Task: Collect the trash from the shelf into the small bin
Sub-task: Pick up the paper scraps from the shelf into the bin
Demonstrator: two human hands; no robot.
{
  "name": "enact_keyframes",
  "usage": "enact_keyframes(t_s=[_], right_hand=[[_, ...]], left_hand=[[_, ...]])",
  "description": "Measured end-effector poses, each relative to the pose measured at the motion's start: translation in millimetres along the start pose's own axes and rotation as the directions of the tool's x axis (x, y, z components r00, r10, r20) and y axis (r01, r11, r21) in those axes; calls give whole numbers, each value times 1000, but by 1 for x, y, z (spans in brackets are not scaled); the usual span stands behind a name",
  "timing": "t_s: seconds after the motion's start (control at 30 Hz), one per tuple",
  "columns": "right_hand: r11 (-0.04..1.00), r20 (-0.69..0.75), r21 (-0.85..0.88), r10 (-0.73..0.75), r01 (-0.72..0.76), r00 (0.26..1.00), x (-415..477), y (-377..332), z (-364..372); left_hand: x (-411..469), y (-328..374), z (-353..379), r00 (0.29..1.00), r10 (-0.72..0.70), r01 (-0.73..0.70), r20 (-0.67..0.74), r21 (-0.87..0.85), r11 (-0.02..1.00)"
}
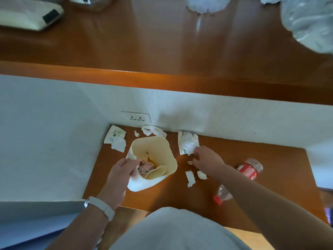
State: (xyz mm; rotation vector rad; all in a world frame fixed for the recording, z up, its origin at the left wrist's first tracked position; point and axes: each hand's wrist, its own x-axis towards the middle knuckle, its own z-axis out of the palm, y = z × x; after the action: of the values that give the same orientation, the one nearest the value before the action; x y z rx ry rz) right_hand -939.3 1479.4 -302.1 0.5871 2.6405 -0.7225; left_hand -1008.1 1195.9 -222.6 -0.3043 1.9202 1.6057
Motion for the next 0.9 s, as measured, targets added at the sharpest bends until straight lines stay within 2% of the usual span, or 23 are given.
enact_keyframes(t_s=[0.23, 0.43, 0.57, 0.7, 0.83, 0.9], right_hand=[[976, 69, -213, -17, 32, 997, 12, 28, 28], [974, 28, -225, -23, 29, 999, 15, 26, 35], [994, -17, -108, -19, 17, 1000, 13, 15, 27], [990, -154, 140, 13, 8, 988, 0, -11, 1], [938, -292, 308, -67, 160, 954, -20, -53, -34], [920, -280, 314, -147, 235, 949, -29, -75, -46]], left_hand=[[1, 4, 4, 1000, 0, 0, -6, 15, 1000], [-1, 10, 13, 1000, -3, 3, -24, 10, 1000], [-2, 10, 15, 1000, 3, -2, -26, 19, 1000], [-2, 10, 15, 1000, -7, 7, -26, 1, 1000], [-4, 9, 14, 1000, -7, 7, -31, 1, 1000], [-4, 8, 11, 1000, -3, 4, -26, 9, 1000]])
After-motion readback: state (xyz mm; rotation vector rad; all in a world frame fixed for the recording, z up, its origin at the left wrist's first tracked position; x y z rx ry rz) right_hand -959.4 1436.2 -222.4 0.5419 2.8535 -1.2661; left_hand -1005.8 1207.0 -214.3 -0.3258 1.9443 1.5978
